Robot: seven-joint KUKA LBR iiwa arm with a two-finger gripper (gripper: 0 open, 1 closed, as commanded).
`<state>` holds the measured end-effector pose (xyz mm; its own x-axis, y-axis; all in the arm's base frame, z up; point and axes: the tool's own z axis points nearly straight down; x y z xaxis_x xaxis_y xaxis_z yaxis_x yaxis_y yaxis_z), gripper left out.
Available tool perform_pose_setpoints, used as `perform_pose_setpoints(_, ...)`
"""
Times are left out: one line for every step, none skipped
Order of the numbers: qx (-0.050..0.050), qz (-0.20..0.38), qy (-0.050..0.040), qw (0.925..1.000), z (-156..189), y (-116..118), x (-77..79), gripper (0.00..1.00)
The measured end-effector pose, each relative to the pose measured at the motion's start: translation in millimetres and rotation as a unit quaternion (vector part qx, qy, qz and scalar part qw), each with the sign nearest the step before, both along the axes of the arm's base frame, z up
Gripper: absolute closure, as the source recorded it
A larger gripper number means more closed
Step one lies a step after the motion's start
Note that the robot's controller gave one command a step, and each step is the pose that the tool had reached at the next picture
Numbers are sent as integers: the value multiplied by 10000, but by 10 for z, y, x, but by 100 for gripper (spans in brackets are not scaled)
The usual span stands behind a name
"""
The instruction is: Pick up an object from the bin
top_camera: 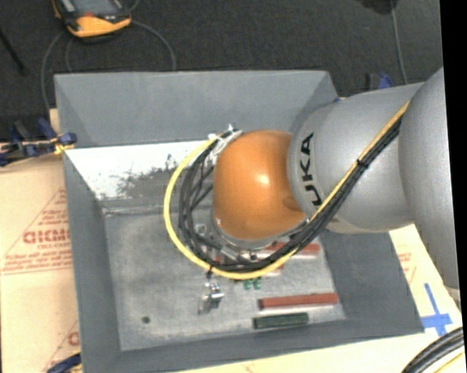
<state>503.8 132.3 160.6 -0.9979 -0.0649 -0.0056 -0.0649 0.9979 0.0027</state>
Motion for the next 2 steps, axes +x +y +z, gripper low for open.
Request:
perform_pose_setpoints(-17, -46, 10, 10000, -176, -328, -33, 0)
perform_pose_setpoints(-12, 74, 15, 10000, -403, -655, 220, 0)
